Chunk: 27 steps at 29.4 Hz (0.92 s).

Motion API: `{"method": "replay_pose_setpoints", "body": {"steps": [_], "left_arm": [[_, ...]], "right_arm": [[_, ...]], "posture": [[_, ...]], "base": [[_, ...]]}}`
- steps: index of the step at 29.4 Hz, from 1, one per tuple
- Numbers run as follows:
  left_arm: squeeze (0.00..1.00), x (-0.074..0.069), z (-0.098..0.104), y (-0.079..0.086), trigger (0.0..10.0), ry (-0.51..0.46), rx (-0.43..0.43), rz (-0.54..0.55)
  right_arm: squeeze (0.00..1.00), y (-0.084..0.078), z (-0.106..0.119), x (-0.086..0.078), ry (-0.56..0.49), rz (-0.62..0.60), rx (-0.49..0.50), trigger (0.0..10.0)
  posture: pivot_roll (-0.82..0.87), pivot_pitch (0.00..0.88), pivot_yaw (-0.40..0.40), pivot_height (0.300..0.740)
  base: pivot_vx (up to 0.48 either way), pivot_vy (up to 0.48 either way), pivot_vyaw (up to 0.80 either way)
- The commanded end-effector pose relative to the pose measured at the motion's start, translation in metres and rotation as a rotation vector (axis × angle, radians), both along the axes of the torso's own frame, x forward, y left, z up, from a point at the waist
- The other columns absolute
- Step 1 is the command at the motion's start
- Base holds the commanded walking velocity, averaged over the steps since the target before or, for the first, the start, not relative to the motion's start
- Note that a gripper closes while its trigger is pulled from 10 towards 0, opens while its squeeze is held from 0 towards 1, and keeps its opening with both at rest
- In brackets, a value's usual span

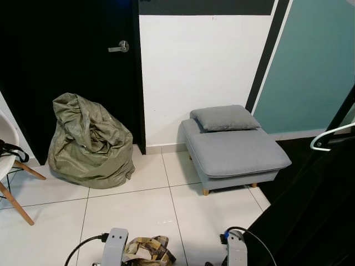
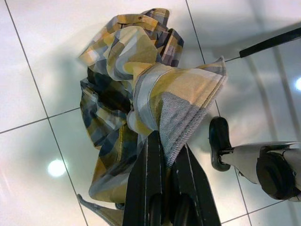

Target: Hang hanger

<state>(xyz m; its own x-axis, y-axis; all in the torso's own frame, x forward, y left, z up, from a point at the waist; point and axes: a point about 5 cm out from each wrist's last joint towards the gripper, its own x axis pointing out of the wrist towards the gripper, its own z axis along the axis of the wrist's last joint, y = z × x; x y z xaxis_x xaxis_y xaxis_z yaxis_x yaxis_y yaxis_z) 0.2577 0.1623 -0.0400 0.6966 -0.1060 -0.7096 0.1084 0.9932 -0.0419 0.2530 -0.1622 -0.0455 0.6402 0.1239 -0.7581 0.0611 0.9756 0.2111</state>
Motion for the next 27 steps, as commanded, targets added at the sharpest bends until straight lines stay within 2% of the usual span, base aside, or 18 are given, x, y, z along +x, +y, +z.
{"method": "replay_pose_setpoints", "body": {"steps": [1, 27], "left_arm": [[0.0, -0.0034, -0.003, 0.0008, 10.0, 0.026, -0.002, 0.002], [0.0, -0.0017, -0.002, 0.0006, 10.0, 0.024, 0.008, -0.004]], "right_arm": [[0.0, 0.0019, -0.0043, -0.0057, 0.024, -0.011, 0.018, 10.0], [0.0, 0.0012, -0.0023, -0.0029, 0.009, 0.003, -0.003, 10.0]], "posture": [[0.07, 0.092, -0.007, 0.74], [0.07, 0.066, -0.014, 0.74]], "base": [[0.0, 0.0, 0.0], [0.0, 0.0, 0.0]]}}
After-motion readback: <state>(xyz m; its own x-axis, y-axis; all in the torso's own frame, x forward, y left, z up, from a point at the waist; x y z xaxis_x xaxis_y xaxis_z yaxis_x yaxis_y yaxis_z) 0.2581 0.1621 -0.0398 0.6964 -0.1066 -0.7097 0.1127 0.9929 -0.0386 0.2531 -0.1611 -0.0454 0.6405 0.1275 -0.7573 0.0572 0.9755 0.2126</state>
